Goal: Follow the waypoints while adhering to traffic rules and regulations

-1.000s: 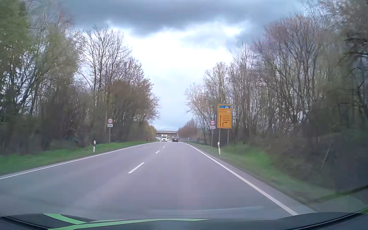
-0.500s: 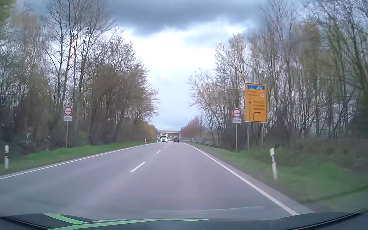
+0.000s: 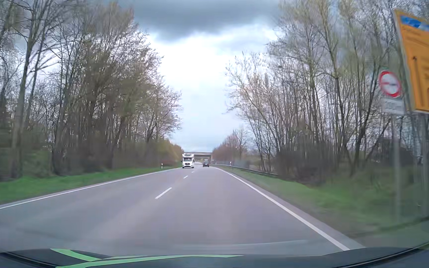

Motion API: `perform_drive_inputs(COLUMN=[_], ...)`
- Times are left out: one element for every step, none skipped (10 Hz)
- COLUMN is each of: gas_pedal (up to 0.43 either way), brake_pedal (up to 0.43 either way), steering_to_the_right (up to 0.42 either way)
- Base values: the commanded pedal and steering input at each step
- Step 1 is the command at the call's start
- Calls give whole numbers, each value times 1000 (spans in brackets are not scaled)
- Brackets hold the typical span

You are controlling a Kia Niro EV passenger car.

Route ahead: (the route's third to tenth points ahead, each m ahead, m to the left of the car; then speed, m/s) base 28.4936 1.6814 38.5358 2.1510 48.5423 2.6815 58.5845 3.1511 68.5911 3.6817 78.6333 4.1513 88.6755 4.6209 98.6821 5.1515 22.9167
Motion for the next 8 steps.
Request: perform_drive_inputs(gas_pedal=[98,98,110,118,118,130,130,130], brake_pedal=[0,0,0,0,0,0,0,0], steering_to_the_right=[-2,-2,-2,-2,-2,-2,-2,-2])
